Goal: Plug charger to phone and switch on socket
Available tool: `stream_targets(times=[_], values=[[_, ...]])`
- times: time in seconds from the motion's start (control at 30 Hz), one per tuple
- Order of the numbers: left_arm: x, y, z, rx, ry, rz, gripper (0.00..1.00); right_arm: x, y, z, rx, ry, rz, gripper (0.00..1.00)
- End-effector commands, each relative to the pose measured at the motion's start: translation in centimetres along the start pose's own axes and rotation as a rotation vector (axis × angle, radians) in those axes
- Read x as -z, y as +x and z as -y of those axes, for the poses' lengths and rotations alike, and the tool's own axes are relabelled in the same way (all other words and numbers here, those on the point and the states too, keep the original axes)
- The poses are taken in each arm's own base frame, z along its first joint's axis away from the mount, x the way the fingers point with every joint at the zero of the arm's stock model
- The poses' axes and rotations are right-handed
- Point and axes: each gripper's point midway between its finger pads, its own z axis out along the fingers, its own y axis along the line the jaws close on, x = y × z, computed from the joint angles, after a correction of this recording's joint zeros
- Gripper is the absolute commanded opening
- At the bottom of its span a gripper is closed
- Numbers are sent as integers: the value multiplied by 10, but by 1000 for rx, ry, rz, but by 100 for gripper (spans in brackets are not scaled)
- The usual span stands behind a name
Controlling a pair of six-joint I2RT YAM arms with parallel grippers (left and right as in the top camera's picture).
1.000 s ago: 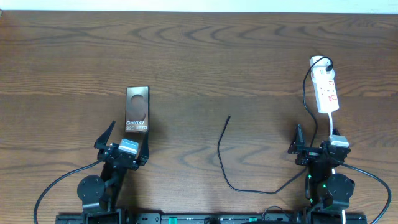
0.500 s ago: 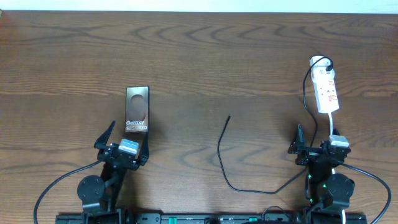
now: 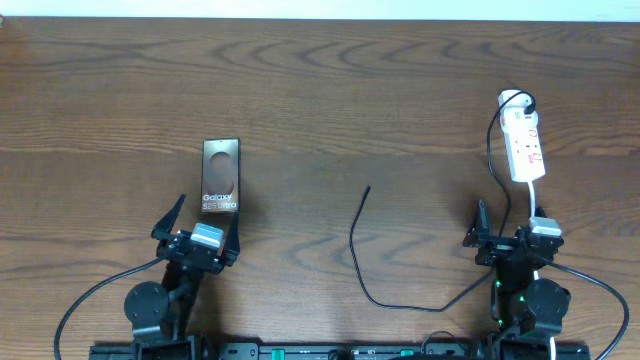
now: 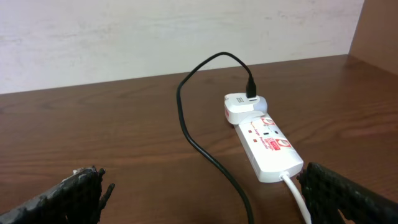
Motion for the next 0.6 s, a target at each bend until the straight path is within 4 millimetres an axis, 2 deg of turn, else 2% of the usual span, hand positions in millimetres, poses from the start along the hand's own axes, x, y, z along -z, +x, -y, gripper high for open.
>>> stream_targets(times=[0.0,0.23,0.4,0.57], values=[[-1,15,5,13,15,-41,91,0,1,1,17,7,-3,99],[-1,15,5,22,15,-41,91,0,1,1,17,7,-3,99],[-1,16,-1,122,-21,-51,91,0,1,1,17,7,-3,99],[1,9,-7,146,-49,-39,90,0,1,1,17,7,-3,99]])
